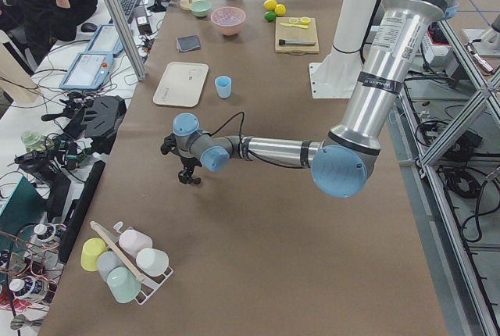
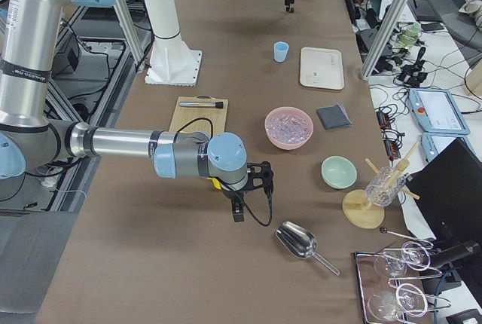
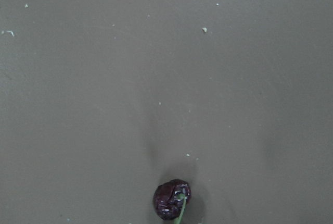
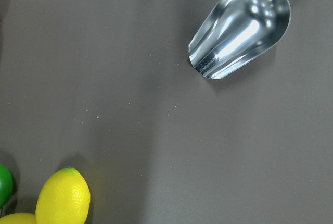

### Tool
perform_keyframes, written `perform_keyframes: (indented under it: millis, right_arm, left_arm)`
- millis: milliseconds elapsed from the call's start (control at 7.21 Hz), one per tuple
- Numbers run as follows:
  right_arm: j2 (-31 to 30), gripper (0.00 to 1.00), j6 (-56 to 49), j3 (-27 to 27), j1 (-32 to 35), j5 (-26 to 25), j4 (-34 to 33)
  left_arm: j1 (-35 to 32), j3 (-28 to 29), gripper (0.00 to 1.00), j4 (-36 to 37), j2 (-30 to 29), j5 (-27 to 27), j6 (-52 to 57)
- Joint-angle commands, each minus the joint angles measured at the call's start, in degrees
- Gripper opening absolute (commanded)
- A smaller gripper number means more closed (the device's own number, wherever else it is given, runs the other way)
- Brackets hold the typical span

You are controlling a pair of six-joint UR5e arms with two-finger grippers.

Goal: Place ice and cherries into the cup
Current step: 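Lower the left gripper onto the pair of dark cherries and grasp the stems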

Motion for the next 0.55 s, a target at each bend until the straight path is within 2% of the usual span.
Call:
perform_keyframes:
  millis: [0,139,277,416]
  right_arm:
    - [-0.19,1.00,-0.32,-0.32,0.09,-0.02,-0.03]
    - [-0.28,1.00,-0.41,-0.32,0.09,0.06,-0.03]
    - [-0.37,1.00,-0.41,-0.41,0.09,0.07,-0.03]
    - [-0.37,1.00,-0.41,-0.41,0.09,0.15,-0.30]
  left_arm:
    - [1.27,1.50,0.84,-3.31,1.04,1.74,-1.43]
    - [1.27,1.52,0.72,-3.32,1.21,1.74,-1.43]
    - [1.27,1.60,0.26,-3.32,1.21,1.74,-4.13]
    - [1.27,1.43,0.21,-4.10,1.04,2.27,-7.81]
